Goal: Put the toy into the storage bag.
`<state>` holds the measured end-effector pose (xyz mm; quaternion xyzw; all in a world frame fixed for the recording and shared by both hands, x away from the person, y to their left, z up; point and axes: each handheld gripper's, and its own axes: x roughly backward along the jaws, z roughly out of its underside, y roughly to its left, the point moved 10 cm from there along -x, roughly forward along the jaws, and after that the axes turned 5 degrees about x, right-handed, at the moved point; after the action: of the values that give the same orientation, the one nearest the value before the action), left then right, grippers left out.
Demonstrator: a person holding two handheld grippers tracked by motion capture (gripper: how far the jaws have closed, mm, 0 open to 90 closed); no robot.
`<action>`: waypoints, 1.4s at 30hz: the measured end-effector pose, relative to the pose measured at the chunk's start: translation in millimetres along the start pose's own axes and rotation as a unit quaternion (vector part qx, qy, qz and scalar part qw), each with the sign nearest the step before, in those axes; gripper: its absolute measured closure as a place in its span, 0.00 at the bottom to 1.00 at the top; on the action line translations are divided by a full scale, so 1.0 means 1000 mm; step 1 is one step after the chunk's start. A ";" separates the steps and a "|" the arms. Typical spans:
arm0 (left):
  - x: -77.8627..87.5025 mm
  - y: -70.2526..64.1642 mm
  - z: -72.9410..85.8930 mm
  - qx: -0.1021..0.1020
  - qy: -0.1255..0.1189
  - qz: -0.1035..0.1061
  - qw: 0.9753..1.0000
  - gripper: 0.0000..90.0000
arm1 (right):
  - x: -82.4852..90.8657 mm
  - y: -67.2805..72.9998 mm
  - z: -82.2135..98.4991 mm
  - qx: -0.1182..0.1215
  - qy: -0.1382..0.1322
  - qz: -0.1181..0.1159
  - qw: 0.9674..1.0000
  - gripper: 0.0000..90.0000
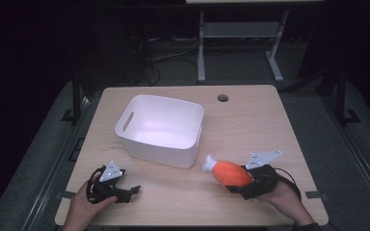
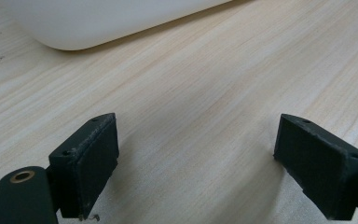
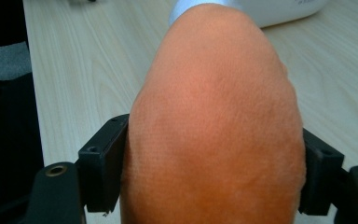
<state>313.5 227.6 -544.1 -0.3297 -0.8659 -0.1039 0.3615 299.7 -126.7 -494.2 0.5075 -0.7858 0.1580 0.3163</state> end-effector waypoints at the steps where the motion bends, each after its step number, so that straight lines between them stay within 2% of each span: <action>1: 0.000 0.000 0.000 0.000 0.000 0.000 1.000 0.14 | 0.002 -0.001 -0.003 0.002 -0.005 -0.004 1.000 0.28; 9: 0.000 0.000 0.000 0.000 0.000 0.000 1.000 0.14 | 0.007 -0.004 -0.012 0.016 -0.008 -0.007 1.000 0.28; 22: 0.000 0.000 0.000 0.002 -0.001 0.000 1.000 0.14 | 0.016 -0.005 -0.027 0.030 -0.018 -0.026 0.999 0.28; 36: 0.000 0.000 0.000 0.003 -0.002 0.000 1.000 0.14 | 0.028 -0.007 -0.044 0.047 -0.025 -0.033 0.998 0.28; 42: 0.000 0.000 -0.001 0.002 -0.002 0.000 1.000 0.14 | 0.033 -0.012 -0.057 0.052 -0.034 -0.032 0.998 0.28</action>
<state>313.8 227.2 -543.9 -0.3293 -0.8668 -0.1016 0.3604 320.7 -122.3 -430.5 0.5530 -0.7703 0.1714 0.2674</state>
